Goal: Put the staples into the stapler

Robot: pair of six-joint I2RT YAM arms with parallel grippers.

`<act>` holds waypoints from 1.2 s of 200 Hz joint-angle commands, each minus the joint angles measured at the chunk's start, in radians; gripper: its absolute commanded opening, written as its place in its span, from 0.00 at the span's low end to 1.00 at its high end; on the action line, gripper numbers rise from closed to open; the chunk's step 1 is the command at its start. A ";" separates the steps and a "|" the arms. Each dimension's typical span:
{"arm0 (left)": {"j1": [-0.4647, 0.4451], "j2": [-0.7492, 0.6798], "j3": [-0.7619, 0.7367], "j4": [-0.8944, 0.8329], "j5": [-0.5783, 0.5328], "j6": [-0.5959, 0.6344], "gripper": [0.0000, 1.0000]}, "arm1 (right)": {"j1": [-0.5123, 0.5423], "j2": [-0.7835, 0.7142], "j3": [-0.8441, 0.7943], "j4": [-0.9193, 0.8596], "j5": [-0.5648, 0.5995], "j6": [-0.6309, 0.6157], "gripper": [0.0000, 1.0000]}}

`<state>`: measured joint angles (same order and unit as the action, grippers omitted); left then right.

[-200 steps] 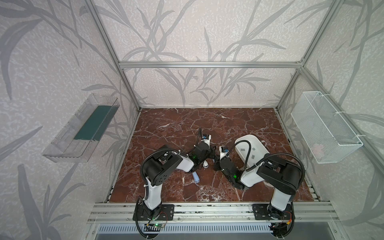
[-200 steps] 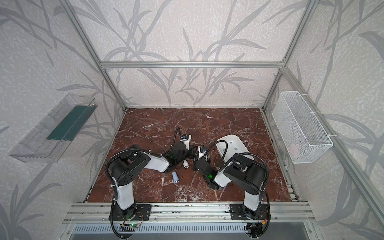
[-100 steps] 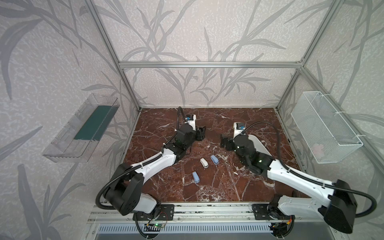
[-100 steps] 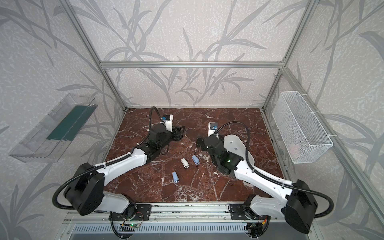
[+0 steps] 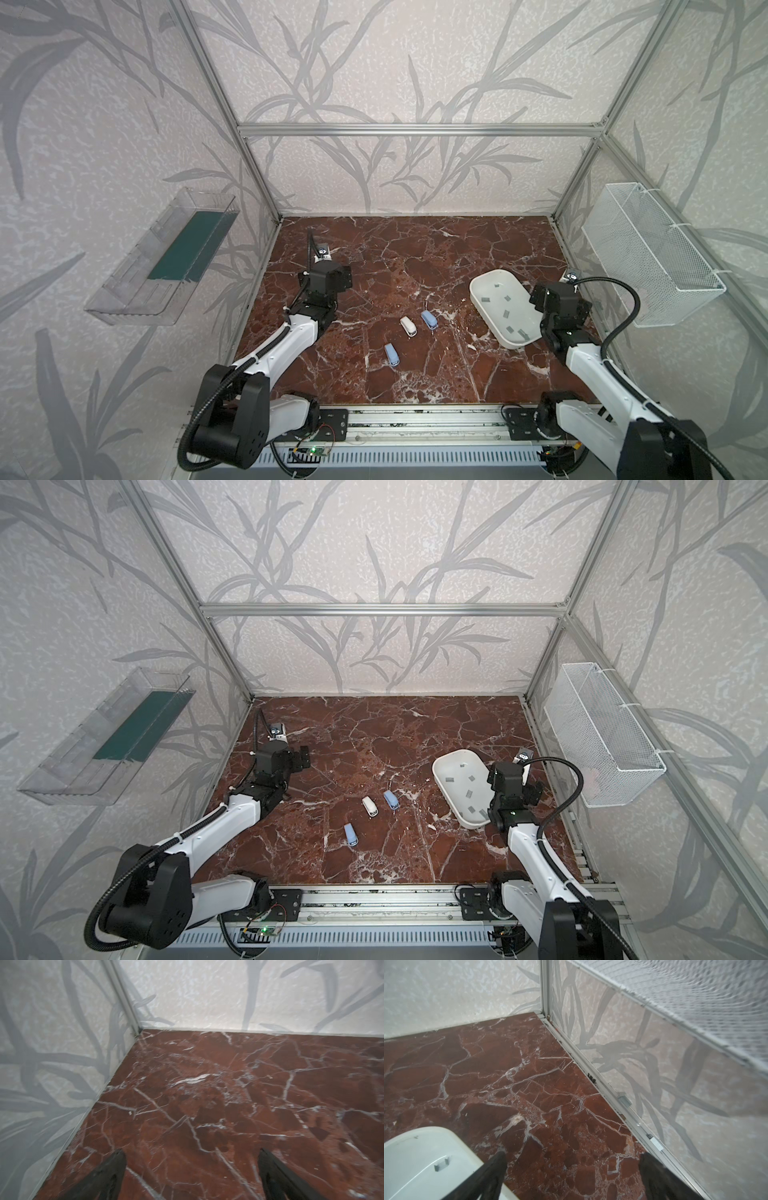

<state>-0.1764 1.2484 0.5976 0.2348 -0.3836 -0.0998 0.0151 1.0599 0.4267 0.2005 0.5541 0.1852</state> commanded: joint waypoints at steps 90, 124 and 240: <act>0.209 0.281 -0.212 0.643 0.196 0.012 0.99 | -0.006 0.373 -0.110 0.708 -0.407 -0.099 0.99; 0.210 0.292 -0.214 0.654 0.283 0.051 0.99 | 0.013 0.467 -0.148 0.853 -0.586 -0.196 0.99; 0.210 0.314 -0.228 0.720 0.263 0.049 0.99 | 0.045 0.485 -0.019 0.645 -0.658 -0.264 0.99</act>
<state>0.0330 1.5608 0.3717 0.9180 -0.1276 -0.0708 0.0570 1.5455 0.4000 0.8799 -0.0879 -0.0582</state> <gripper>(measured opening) 0.994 0.993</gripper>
